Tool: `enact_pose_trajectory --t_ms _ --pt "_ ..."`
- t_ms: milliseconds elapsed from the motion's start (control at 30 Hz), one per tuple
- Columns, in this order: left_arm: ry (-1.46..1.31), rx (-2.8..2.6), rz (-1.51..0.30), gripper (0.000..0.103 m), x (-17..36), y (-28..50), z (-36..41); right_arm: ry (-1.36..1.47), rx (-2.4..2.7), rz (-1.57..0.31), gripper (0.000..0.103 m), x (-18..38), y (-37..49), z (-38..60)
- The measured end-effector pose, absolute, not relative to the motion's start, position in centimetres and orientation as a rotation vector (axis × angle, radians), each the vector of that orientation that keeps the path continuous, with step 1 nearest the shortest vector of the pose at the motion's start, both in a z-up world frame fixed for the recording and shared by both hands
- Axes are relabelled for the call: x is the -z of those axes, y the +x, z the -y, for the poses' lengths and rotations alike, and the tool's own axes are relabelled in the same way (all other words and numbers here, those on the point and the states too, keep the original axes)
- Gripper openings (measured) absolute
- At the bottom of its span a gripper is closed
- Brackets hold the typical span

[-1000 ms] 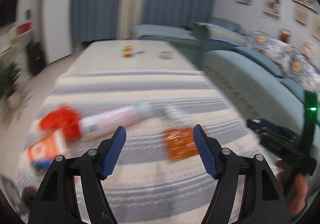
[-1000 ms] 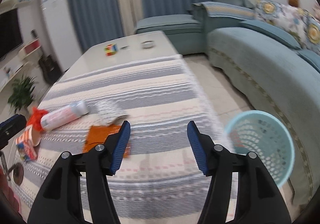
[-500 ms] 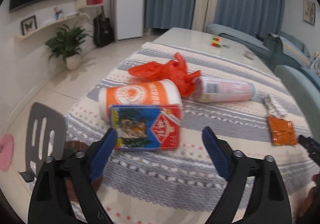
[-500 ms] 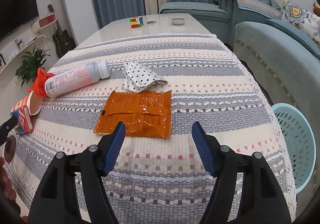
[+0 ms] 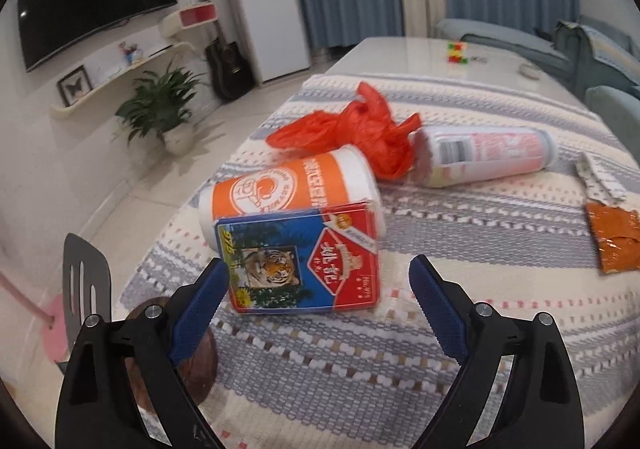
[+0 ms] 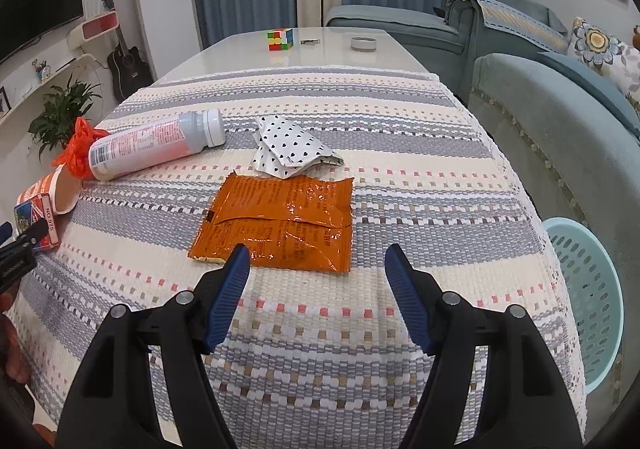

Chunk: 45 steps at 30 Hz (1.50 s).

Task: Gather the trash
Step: 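Move both tools back over the table toward the remaining trash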

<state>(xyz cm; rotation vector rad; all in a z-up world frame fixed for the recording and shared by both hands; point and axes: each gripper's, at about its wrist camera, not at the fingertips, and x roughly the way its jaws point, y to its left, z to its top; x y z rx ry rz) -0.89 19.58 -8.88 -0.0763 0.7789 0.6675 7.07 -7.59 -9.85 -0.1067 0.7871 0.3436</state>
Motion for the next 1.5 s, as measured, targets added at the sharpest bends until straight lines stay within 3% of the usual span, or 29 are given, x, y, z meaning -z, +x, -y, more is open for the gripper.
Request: enact_pose_trajectory --t_ms 567,700,900,1000,1333,1500 --pt "-0.074 -0.483 -0.866 0.087 9.7 4.0 -17.8 -0.077 -0.359 -0.795 0.067 9.9 7.4 8.0" --pt "-0.046 -0.364 -0.827 0.081 9.2 4.2 -16.4 -0.077 -0.364 -0.796 0.067 10.0 7.4 8.0" --pt "-0.088 -0.471 -0.704 0.087 7.4 0.3 -17.8 -0.074 -0.367 -0.798 0.067 10.0 7.4 7.9" --pt "-0.222 -0.504 -0.748 0.088 8.1 0.6 -20.9 -0.072 -0.368 -0.797 0.068 10.0 7.4 7.9" --pt "-0.386 -0.069 -0.862 0.069 10.2 3.1 -18.6 -0.051 -0.363 -0.802 0.068 9.9 7.6 8.2" --pt "-0.413 0.186 -0.874 0.069 9.8 3.2 -14.9 -0.018 -0.355 -0.804 0.068 9.7 7.8 8.9"
